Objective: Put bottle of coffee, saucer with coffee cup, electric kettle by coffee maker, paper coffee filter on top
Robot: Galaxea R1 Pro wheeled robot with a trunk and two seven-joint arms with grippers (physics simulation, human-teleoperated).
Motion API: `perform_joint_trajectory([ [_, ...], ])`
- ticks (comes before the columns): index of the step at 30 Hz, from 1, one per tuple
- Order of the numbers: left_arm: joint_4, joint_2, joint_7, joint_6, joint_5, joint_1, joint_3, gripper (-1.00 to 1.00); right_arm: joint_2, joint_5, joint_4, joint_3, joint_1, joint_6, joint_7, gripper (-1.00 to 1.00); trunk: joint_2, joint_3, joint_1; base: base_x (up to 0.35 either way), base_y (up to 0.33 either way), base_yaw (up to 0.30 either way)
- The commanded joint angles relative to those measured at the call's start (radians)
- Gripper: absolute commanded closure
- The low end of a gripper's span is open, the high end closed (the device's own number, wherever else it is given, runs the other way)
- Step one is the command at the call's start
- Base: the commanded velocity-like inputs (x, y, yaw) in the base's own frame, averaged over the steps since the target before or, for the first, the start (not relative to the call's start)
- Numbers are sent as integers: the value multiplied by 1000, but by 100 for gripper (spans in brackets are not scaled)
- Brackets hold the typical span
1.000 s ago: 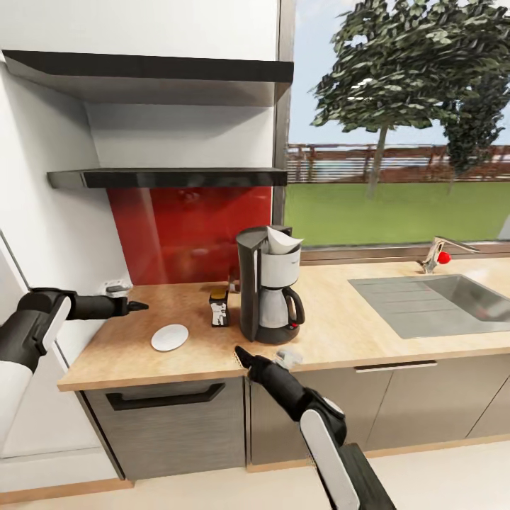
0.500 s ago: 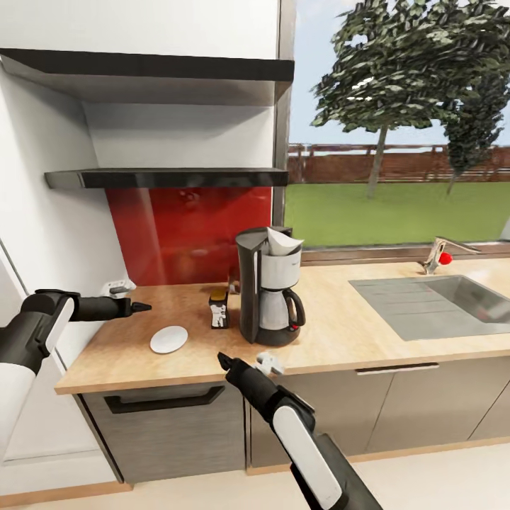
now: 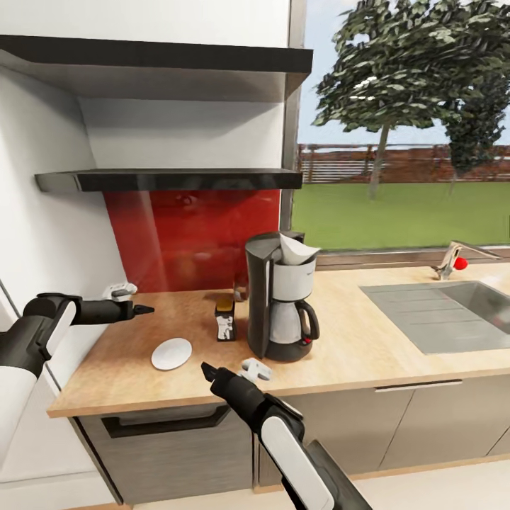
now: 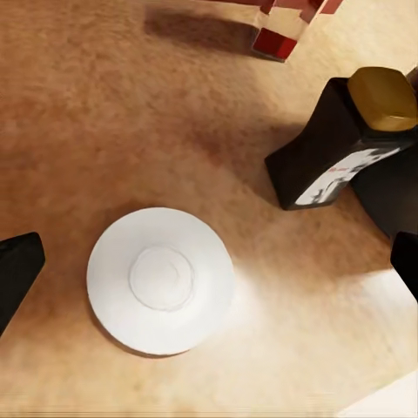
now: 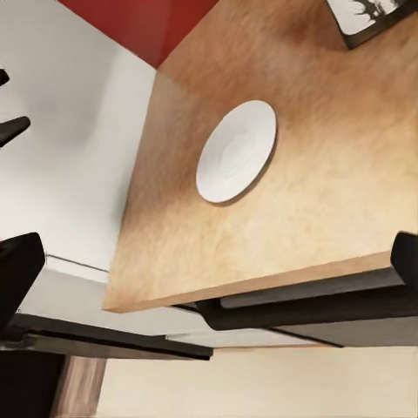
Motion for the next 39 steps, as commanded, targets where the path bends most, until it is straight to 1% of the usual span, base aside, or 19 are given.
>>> perform_joint_trajectory([
  [1,1,0,2,7,8,11,-2,-100,0,-46,-1,1,-1,2,-8,-100,-2,-2,1,69,2,-197],
  [3,1,0,2,7,8,18,-2,-100,0,-86,0,1,-1,3,-7,-100,-2,-2,1,112,40,-241],
  [4,1,-1,2,7,8,20,-2,-100,0,-112,0,0,-1,4,-7,-100,-2,-2,1,177,147,-274],
  [5,1,-6,2,7,8,21,-2,-100,0,-122,1,0,-1,5,-6,-100,-2,-2,1,196,182,-279],
  [9,4,-27,3,3,3,22,-3,-100,0,-137,-3,2,-1,5,-6,-100,-2,-2,1,105,91,-137],
  [11,4,-31,2,5,5,22,-4,-100,0,-162,-6,2,-1,6,-5,-100,-2,-2,1,22,19,-28],
  [14,4,-33,-6,9,7,22,-4,-100,0,-233,-9,3,-1,7,2,-100,-2,-2,1,8,6,-10],
  [15,4,-31,-66,12,8,22,-4,-100,0,-293,-9,4,-1,7,41,-100,-2,-2,1,1,1,-2],
  [16,7,-30,-101,13,7,22,-4,-100,0,-303,-9,4,-1,7,54,-100,-2,-2,1,0,0,0],
  [17,22,-28,-157,14,6,22,-3,-100,0,-311,-9,4,-1,7,65,-100,-2,-2,1,0,0,0],
  [20,70,-23,-253,14,4,22,-1,-100,0,-318,-10,5,-1,7,74,-100,-2,-2,1,0,0,0],
  [22,89,-18,-279,14,3,22,-1,-100,0,-319,-10,5,-1,7,76,-100,-2,-2,1,30,18,0],
  [28,133,-16,-291,12,2,22,-2,-100,0,-319,-2,4,-1,4,68,-100,-2,-2,1,194,154,0],
  [29,138,-17,-291,12,1,22,-2,-100,0,-319,-2,4,-1,3,54,-100,-2,-2,1,216,180,0],
  [32,142,-16,-290,12,0,22,-1,-100,0,-321,-19,6,-1,1,-78,-100,-2,-2,1,62,52,0],
  [33,142,-17,-290,13,-1,22,-1,-100,0,-321,-32,7,-1,0,-106,-100,-2,-2,1,18,15,0],
  [37,142,-17,-290,13,-1,22,-1,-100,0,-326,-72,11,-1,-6,-190,-100,-2,-2,1,6,5,0],
  [38,142,-17,-290,13,-1,22,-1,-100,0,-335,-73,11,-1,-10,-207,-100,-2,-2,1,1,1,0],
  [39,142,-17,-290,13,-1,22,-1,-100,0,-355,-73,11,-1,-19,-226,-100,-2,-2,1,0,0,0],
])
